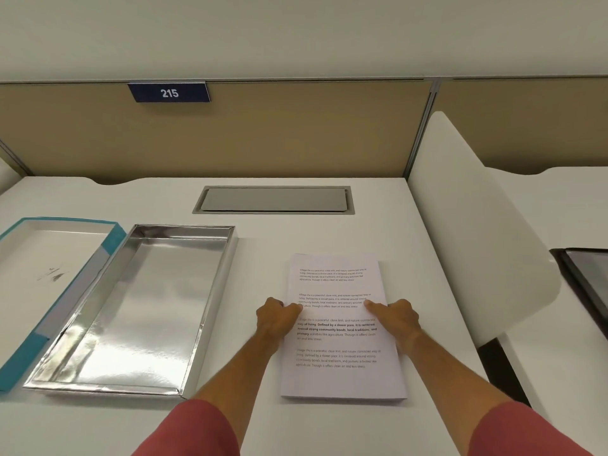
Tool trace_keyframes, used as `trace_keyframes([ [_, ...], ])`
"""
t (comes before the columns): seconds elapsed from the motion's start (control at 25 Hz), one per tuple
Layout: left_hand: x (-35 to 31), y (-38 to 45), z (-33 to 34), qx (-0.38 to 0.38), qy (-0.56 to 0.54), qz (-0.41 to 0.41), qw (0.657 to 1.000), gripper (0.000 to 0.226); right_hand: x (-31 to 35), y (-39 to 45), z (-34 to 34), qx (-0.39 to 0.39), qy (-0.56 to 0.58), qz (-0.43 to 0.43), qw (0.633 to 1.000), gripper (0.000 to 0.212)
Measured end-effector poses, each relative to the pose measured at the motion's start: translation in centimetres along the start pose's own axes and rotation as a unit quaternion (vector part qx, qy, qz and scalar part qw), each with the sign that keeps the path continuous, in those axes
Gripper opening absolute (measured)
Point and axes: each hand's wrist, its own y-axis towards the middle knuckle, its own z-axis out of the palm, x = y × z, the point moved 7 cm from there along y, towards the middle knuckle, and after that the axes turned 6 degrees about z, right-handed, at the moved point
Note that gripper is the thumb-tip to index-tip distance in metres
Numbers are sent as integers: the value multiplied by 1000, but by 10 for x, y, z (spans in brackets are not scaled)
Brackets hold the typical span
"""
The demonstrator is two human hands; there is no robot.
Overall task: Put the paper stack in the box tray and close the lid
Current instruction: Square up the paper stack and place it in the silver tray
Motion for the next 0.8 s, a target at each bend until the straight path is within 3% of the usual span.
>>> trace_keyframes([
  [0.28,-7,3,6,15,24,28,999,17,8,2,1,-8,-77,-16,997,41],
  [0.44,-12,1,5,3,26,62,998,20,11,-1,-1,-31,-81,-33,996,39],
  [0.8,-7,10,4,30,-44,43,998,21,3,8,-1,3,26,-22,999,29],
])
